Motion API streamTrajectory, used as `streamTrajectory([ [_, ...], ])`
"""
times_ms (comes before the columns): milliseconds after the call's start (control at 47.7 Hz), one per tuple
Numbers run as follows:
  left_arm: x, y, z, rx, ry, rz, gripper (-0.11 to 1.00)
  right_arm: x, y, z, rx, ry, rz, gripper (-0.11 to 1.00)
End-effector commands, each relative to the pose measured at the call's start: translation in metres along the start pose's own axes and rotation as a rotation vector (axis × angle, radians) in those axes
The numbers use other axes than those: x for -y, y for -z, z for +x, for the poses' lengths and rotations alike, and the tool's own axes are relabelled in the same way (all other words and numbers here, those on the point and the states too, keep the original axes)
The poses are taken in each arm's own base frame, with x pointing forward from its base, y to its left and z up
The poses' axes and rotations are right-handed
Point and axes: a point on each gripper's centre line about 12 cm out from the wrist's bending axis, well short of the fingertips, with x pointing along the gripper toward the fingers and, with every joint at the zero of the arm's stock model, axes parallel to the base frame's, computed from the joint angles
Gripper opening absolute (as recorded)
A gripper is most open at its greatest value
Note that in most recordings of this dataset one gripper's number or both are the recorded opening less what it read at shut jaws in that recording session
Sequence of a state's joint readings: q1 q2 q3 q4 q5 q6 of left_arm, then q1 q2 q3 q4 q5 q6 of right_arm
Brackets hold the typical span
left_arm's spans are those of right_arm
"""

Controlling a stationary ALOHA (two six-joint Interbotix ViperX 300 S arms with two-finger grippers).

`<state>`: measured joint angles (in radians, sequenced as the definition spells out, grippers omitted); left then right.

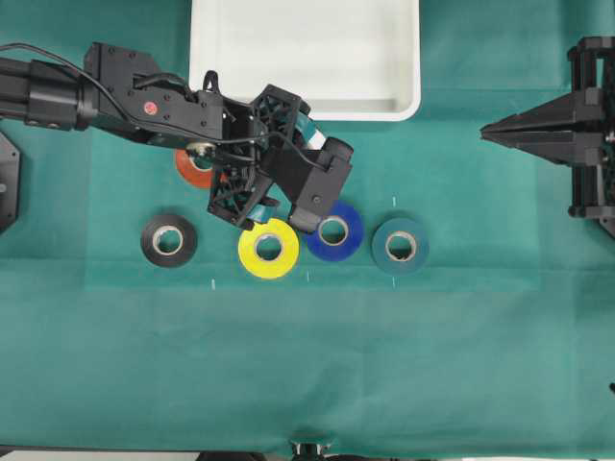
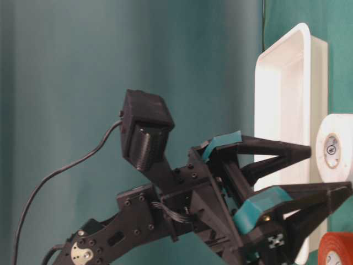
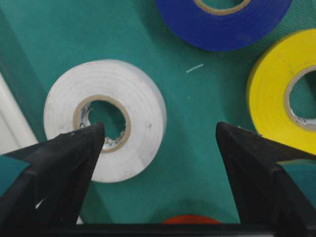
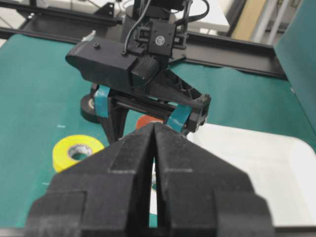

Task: Pick up the tape from a random location and place it into the white case.
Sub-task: 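Rotate the left gripper and lower it over the white tape roll, then close the left gripper fingers inside the white tape roll's core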

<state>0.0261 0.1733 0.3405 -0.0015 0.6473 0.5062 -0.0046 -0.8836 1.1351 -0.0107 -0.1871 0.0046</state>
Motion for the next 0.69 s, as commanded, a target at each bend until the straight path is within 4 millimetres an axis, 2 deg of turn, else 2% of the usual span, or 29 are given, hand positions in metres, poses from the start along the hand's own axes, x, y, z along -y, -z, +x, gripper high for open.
streamTrajectory([
  [0,-0.002,-0.005,-0.005,0.029,-0.017,0.005,1.0,0.0,-0.008,0.002,0.018,0.002,-0.001,0.0],
  [273,-0.001,-0.001,0.008,0.032,-0.021,0.003,1.0,0.001,-0.007,0.003,0.015,0.003,-0.001,0.0],
  [462,-0.003,0.01,0.017,0.002,-0.012,-0.013,1.0,0.001,-0.006,0.003,0.012,0.003,-0.001,0.0],
  [671,-0.003,0.012,0.022,0.0,-0.01,-0.011,1.0,0.001,-0.005,0.004,0.006,0.003,-0.001,0.0],
])
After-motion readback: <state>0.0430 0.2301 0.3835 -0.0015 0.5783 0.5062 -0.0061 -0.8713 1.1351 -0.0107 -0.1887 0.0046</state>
